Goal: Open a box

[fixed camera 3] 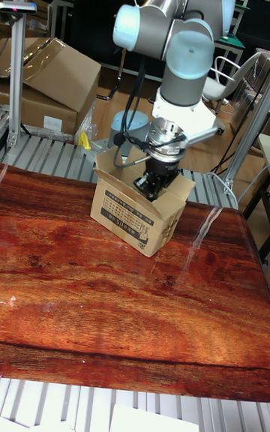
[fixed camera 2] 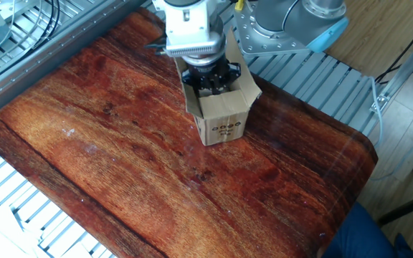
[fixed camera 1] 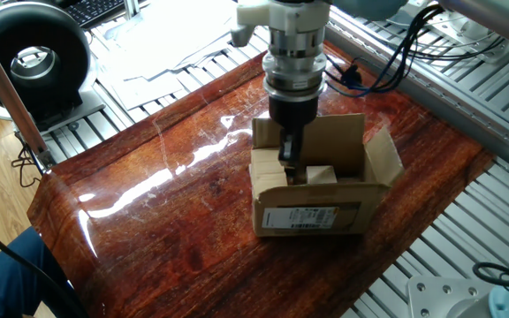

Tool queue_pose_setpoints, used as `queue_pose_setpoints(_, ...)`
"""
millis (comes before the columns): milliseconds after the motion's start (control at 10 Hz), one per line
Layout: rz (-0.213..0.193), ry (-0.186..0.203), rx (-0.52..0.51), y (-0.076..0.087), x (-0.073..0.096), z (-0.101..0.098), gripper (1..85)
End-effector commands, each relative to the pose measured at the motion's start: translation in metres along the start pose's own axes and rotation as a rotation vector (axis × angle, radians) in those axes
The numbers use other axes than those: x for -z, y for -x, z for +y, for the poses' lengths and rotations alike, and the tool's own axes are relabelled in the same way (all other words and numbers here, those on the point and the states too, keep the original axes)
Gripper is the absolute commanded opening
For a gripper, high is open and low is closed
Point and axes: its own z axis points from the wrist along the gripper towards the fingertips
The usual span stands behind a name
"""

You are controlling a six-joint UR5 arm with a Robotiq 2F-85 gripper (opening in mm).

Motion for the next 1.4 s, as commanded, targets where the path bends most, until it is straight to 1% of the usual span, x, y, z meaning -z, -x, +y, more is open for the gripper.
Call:
queue_pose_setpoints(0,-0.019,0.016,-0.02,0.012,0.001,0.007,1.0)
queue_pose_setpoints(200,-0.017,0.029,-0.018,0.009,0.003,0.008,1.0)
queue_pose_setpoints(300,-0.022,0.051,-0.026,0.01,0.006,0.012,1.0)
queue_pose_setpoints(400,-0.021,0.072,-0.03,0.011,0.012,0.015,1.0)
queue_pose_setpoints(600,-0.008,0.108,-0.034,0.011,0.028,0.02,1.0)
queue_pose_setpoints(700,-0.003,0.122,-0.041,0.014,0.036,0.023,1.0)
queue_pose_setpoints(1000,0.0,0.151,-0.071,0.029,0.053,0.033,1.0)
queue_pose_setpoints(1100,0.002,0.16,-0.089,0.039,0.06,0.038,1.0)
queue_pose_setpoints(1300,-0.001,0.156,-0.124,0.061,0.068,0.048,1.0)
